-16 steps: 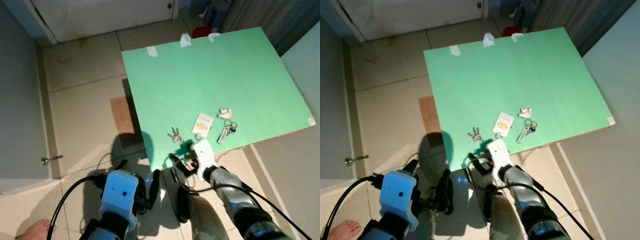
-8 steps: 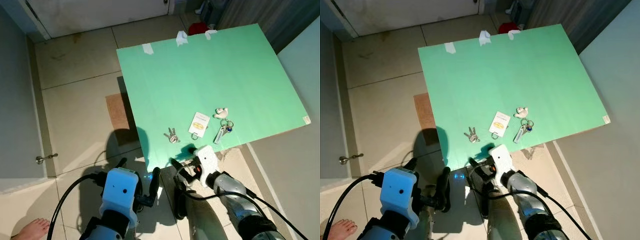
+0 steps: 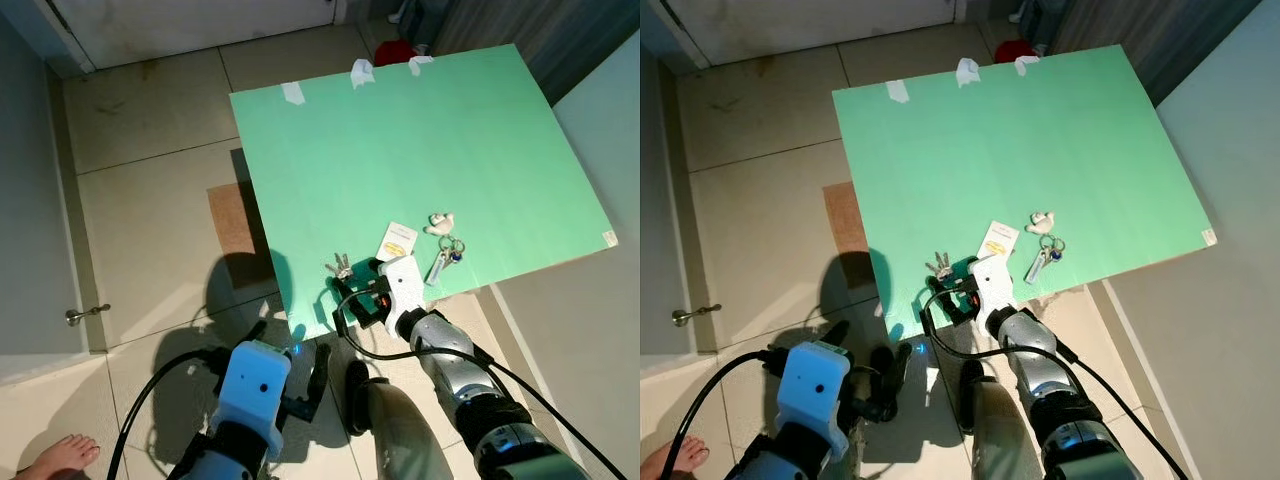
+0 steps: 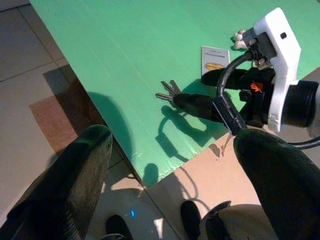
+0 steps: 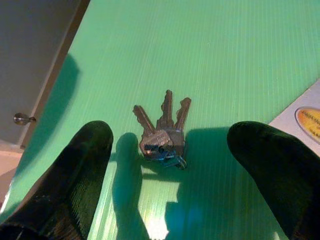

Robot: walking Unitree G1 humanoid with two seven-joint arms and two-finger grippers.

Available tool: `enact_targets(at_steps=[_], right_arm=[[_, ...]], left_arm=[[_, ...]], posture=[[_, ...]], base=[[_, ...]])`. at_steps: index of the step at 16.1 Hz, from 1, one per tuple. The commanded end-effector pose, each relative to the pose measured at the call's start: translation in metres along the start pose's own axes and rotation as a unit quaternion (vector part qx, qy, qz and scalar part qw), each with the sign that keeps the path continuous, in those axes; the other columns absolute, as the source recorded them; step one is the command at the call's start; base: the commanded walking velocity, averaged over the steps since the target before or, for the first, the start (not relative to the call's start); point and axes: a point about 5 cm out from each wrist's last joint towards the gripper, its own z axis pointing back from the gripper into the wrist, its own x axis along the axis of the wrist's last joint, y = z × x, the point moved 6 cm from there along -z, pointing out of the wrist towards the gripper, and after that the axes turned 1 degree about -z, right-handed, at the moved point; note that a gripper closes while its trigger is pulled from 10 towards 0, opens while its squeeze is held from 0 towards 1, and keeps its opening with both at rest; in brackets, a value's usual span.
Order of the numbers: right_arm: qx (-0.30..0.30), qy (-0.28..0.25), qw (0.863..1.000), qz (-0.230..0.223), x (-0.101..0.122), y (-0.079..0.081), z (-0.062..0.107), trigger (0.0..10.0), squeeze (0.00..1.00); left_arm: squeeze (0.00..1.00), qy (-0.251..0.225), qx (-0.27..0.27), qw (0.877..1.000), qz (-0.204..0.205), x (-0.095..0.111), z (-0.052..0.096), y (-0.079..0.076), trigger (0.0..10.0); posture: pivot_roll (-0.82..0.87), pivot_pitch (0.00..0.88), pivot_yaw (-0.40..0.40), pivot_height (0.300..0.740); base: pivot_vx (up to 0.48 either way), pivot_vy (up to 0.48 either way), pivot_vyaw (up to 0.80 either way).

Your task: Hang keys on a hook

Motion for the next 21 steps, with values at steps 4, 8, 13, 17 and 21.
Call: enact_targets(at_steps=[4,8,13,17,21], right_arm=[[0.002,0.033,0.999,-0.001,-0.021,0.004,0.006,0.0,0.0],[0.0,0.039,0.999,0.004,-0.025,0.001,0.008,0.0,0.0],[0.0,0.04,0.999,0.004,-0.027,0.0,0.01,0.0,0.0],[0.003,0.042,0.999,0.004,-0.028,0.0,0.01,0.0,0.0],[0.016,0.041,0.999,0.002,-0.027,0.006,0.008,0.0,0.0]], left_arm=[[0.0,0.014,-0.02,1.0,0.019,-0.011,0.0,-0.017,10.0],[0.0,0.014,-0.02,1.0,0.019,-0.012,-0.001,-0.017,10.0],[0.0,0.022,-0.026,0.999,0.039,-0.016,-0.001,-0.021,10.0],[0.0,0.024,-0.026,0.999,0.039,-0.017,-0.001,-0.02,10.0],[0.0,0.024,-0.023,0.999,0.038,-0.017,-0.001,-0.02,10.0]], posture=[[0.16,0.406,-0.104,0.74],[0.16,0.407,-0.105,0.74],[0.16,0.413,-0.108,0.74],[0.15,0.42,-0.112,0.74],[0.16,0.431,-0.117,0.74]], base=[[0.0,0.0,0.0],[0.0,0.0,0.0],[0.0,0.0,0.0],[0.0,0.0,0.0],[0.0,0.0,0.0]])
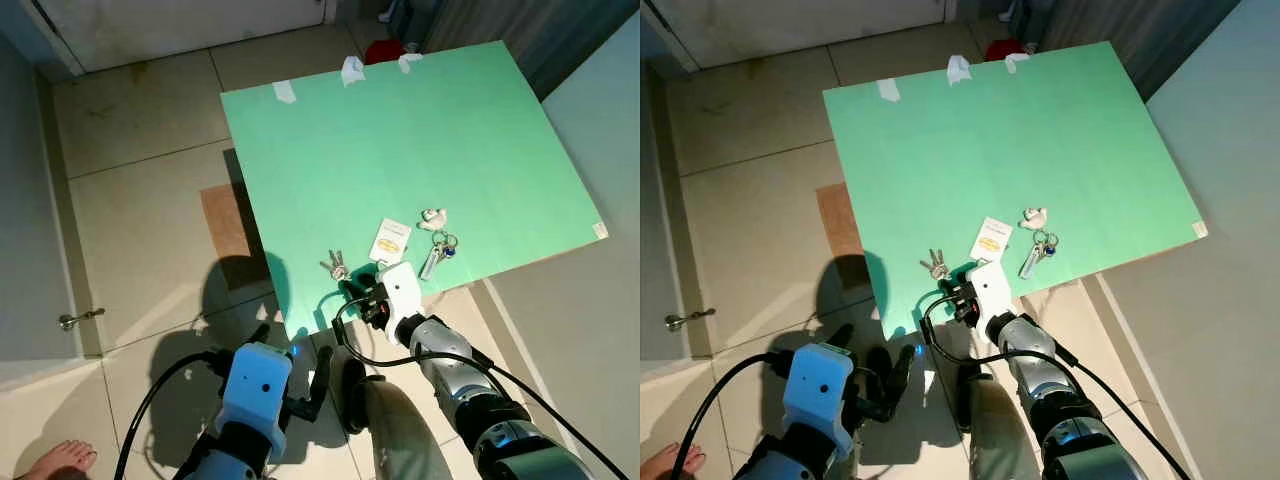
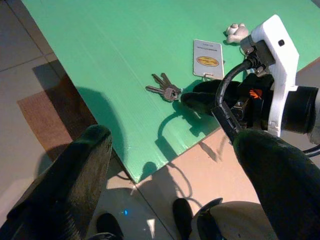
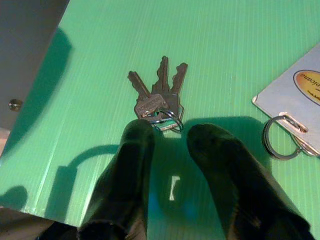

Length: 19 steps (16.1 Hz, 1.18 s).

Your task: Hang keys on a hook

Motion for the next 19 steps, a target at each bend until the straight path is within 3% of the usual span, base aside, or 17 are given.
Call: enact_targets(at_steps=[1,2,3,4,9,14,15,19], right_arm=[[0.01,0.018,1.0,-0.005,-0.014,0.006,0.005,0.0,0.0],[0.011,0.022,1.0,-0.003,-0.014,0.007,0.003,0.0,0.0],[0.016,0.038,0.999,0.003,-0.017,0.009,0.001,10.0,0.07],[0.02,0.04,0.999,-0.001,-0.016,0.011,-0.001,10.0,1.0],[0.042,0.027,0.999,0.002,-0.005,0.021,-0.01,10.0,1.0],[0.03,0.029,0.999,0.019,-0.001,0.015,-0.012,10.0,0.98],[0.027,0.03,0.999,0.019,-0.001,0.014,-0.012,10.0,0.0],[0.027,0.035,0.999,0.023,-0.004,0.014,-0.012,10.0,0.0]], left_arm=[[0.0,0.02,-0.018,0.999,0.02,-0.01,0.003,-0.016,10.0],[0.0,0.02,-0.018,0.999,0.02,-0.01,0.003,-0.016,10.0],[0.0,0.02,-0.018,0.999,0.02,-0.01,0.002,-0.016,10.0],[0.0,0.019,-0.017,0.999,0.02,-0.01,0.002,-0.016,10.0],[0.0,0.017,-0.031,0.999,0.017,-0.01,-0.002,-0.022,10.0],[0.0,0.018,-0.033,0.999,0.015,-0.011,-0.002,-0.021,10.0],[0.0,0.018,-0.034,0.999,0.014,-0.011,-0.003,-0.022,10.0],[0.0,0.018,-0.034,0.999,0.013,-0.011,-0.002,-0.022,10.0]], posture=[[0.16,0.431,-0.117,0.74],[0.16,0.432,-0.118,0.74],[0.16,0.431,-0.119,0.74],[0.16,0.432,-0.12,0.74],[0.16,0.434,-0.122,0.74],[0.15,0.43,-0.123,0.74],[0.15,0.431,-0.123,0.74],[0.15,0.435,-0.124,0.74]], base=[[0.0,0.0,0.0],[0.0,0.0,0.0],[0.0,0.0,0.0],[0.0,0.0,0.0],[0.0,0.0,0.0],[0.0,0.0,0.0],[0.0,0.0,0.0],[0.0,0.0,0.0]])
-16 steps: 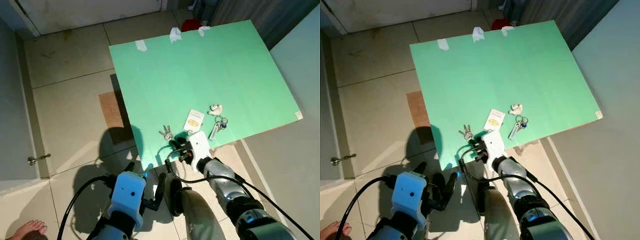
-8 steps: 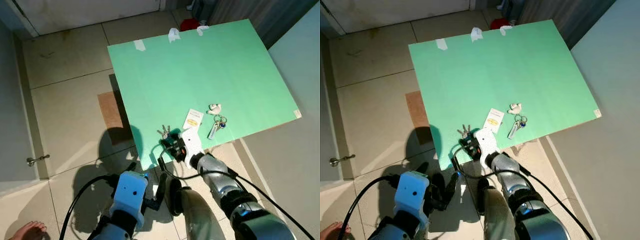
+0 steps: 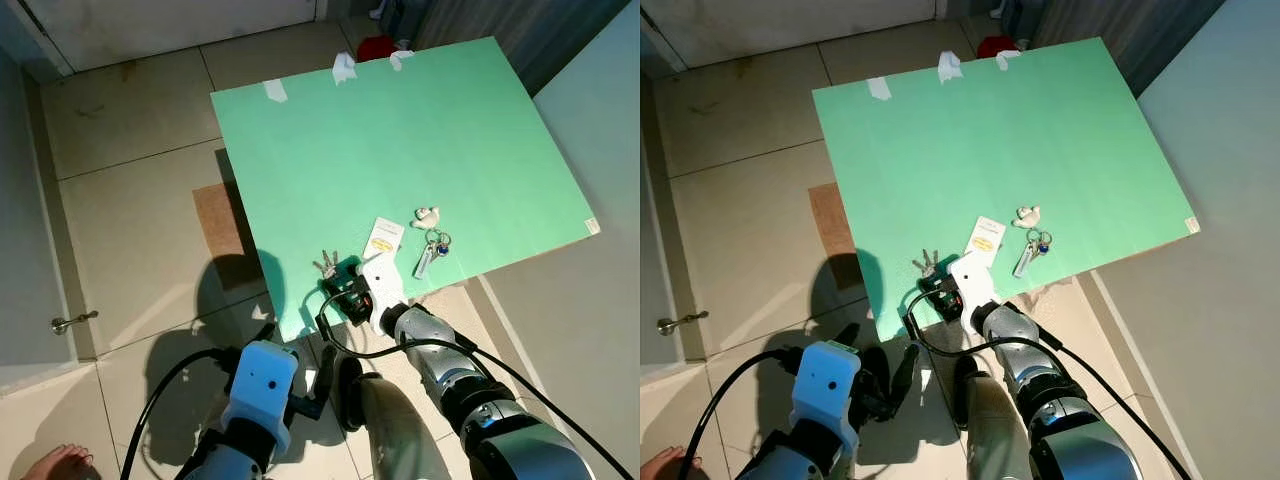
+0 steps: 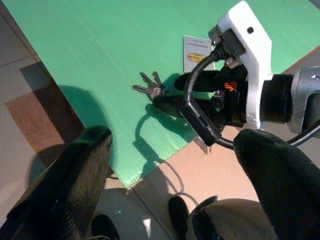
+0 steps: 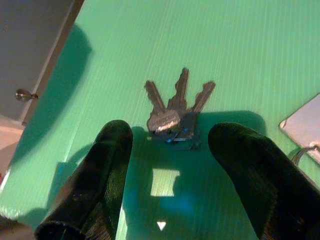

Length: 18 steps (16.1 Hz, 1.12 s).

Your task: Hang keys on a hook

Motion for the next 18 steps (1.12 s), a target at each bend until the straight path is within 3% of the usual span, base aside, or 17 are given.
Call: enact_targets(at_steps=[1,2,3,4,18], right_arm=[[0.0,0.025,1.0,-0.002,-0.0151,0.0011,0.0049,10.0,0.0],[0.002,0.028,1.0,-0.001,-0.0164,0.0015,0.0052,10.0,0.0],[0.004,0.031,1.0,-0.001,-0.0175,0.0018,0.0055,2.8,0.0],[0.004,0.031,1.0,-0.002,-0.0179,0.0018,0.0056,0.0,0.0],[0.009,0.028,1.0,-0.006,-0.023,-0.0003,0.0125,0.0,0.0]], left_arm=[[0.0,0.015,-0.025,0.999,0.018,-0.0077,0.0034,-0.0191,10.0],[0.0,0.015,-0.024,0.999,0.018,-0.0077,0.0036,-0.019,10.0],[0.0,0.014,-0.023,0.999,0.019,-0.0077,0.0034,-0.0193,10.0],[0.0,0.014,-0.023,0.999,0.019,-0.0074,0.0031,-0.0195,10.0],[0.0,0.007,-0.021,1.0,0.017,-0.0065,-0.0015,-0.0177,10.0]], posture=[[0.15,0.435,-0.125,0.74],[0.16,0.434,-0.124,0.74],[0.16,0.432,-0.125,0.74],[0.16,0.43,-0.125,0.74],[0.13,0.427,-0.133,0.74]], base=[[0.0,0.0,0.0],[0.0,0.0,0.0],[0.0,0.0,0.0],[0.0,0.0,0.0],[0.0,0.0,0.0]])
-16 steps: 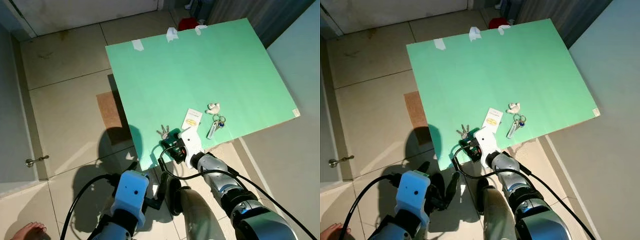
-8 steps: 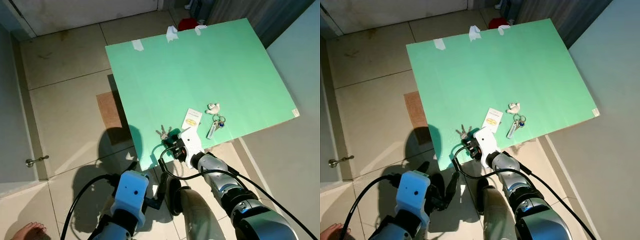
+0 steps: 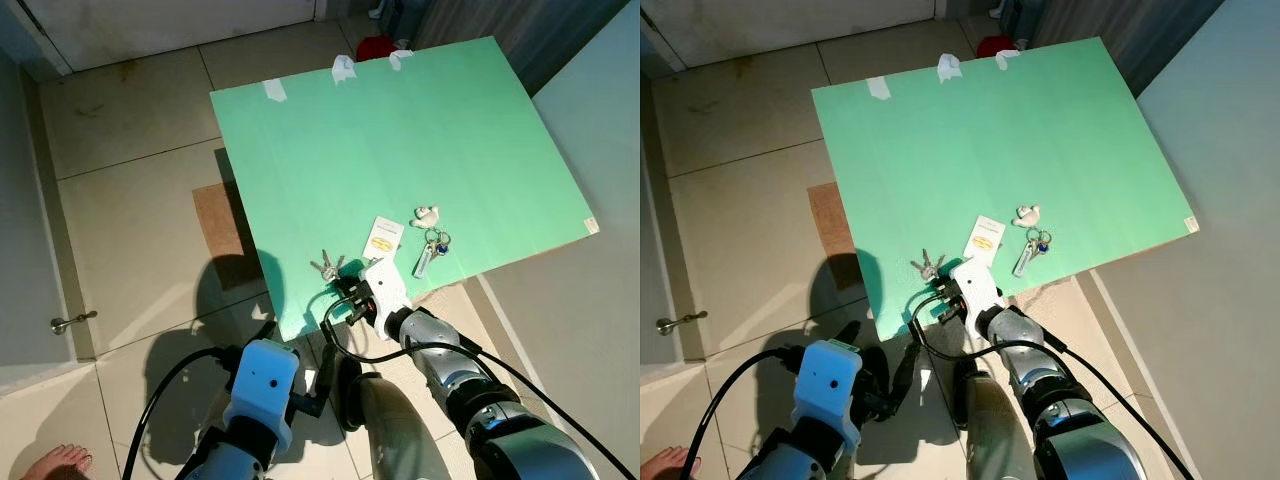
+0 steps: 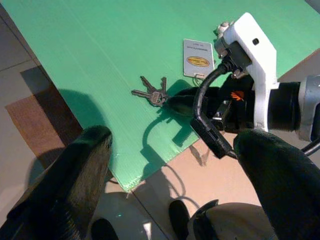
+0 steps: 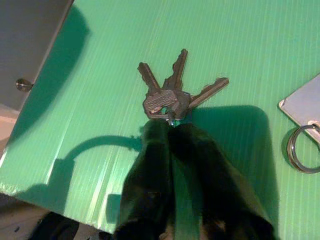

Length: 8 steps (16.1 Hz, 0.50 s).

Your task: Hang keys on a hook

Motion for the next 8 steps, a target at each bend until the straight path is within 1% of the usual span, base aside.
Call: enact_targets(at_steps=[1,5,6,7,8], right_arm=[[0.003,0.015,1.0,-0.014,-0.016,0.002,0.008,0.0,0.0],[0.009,0.009,1.0,-0.025,-0.017,0.002,0.011,0.0,0.0],[0.008,0.002,0.999,-0.034,-0.014,0.001,0.011,0.0,0.0],[0.008,-0.015,0.999,-0.045,-0.005,0.001,0.009,0.0,0.0],[0.007,-0.018,0.999,-0.048,-0.003,0.0,0.008,0.0,0.0]], left_arm=[[0.0,0.013,-0.022,1.0,0.018,-0.007,0.0,-0.017,10.0],[0.0,0.01,-0.022,1.0,0.017,-0.006,-0.003,-0.016,10.0],[0.0,0.009,-0.021,1.0,0.017,-0.006,-0.004,-0.015,10.0],[0.0,0.007,-0.021,1.0,0.016,-0.006,-0.006,-0.014,10.0],[0.0,0.007,-0.021,1.0,0.016,-0.006,-0.006,-0.014,10.0]], posture=[[0.13,0.427,-0.133,0.74],[0.11,0.427,-0.137,0.74],[0.11,0.424,-0.138,0.74],[0.1,0.42,-0.141,0.74],[0.1,0.419,-0.141,0.74]], base=[[0.0,0.0,0.0],[0.0,0.0,0.0],[0.0,0.0,0.0],[0.0,0.0,0.0],[0.0,0.0,0.0]])
